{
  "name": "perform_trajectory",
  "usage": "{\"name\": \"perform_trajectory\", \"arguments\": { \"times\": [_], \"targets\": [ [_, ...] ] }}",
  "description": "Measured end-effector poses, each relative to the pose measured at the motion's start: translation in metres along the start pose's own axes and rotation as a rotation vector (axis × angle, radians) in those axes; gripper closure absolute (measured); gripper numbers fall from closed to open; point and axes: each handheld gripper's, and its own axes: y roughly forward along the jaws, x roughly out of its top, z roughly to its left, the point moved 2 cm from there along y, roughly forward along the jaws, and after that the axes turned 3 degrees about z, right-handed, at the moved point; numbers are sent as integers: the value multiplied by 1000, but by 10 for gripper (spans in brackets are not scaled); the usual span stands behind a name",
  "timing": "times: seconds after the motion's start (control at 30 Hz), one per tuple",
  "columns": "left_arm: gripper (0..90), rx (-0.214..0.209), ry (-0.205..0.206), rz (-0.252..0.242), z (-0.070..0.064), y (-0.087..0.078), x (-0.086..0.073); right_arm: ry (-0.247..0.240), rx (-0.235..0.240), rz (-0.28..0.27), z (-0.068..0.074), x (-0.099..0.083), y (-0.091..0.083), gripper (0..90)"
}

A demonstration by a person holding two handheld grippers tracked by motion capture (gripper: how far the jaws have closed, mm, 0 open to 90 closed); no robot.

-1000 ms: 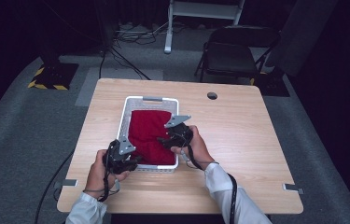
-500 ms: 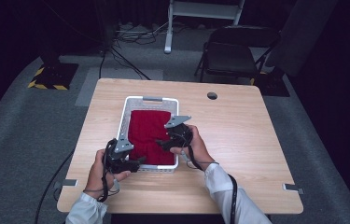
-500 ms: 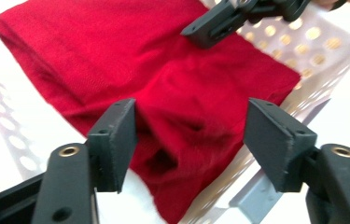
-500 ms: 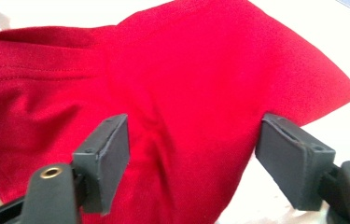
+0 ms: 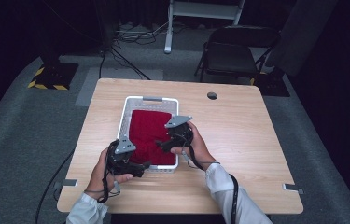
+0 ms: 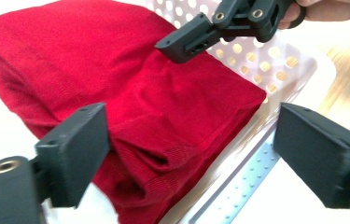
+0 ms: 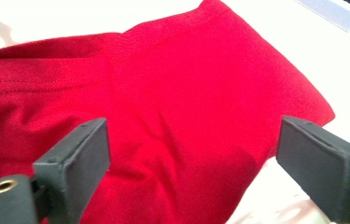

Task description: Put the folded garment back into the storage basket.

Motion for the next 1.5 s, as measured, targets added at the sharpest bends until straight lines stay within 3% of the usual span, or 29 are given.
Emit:
{"name": "perform_trajectory", "arguments": {
  "times": [0.1,0.27,0.67,0.87,1.5],
  "targets": [
    [35,-12,14,-8,-5,2,1,-2,0,-7,0,0,-1,62],
    [8,-4,61,-1,-16,3,3,-12,5,-8,0,-1,-3,44],
    [4,37,119,-3,-33,5,9,-64,-14,25,1,0,-11,22],
    [15,36,162,-12,-44,3,12,-81,-27,31,-1,1,-20,19],
    [14,10,224,-54,-74,-2,21,-114,-81,43,-5,-2,-53,19]
  ]
}}
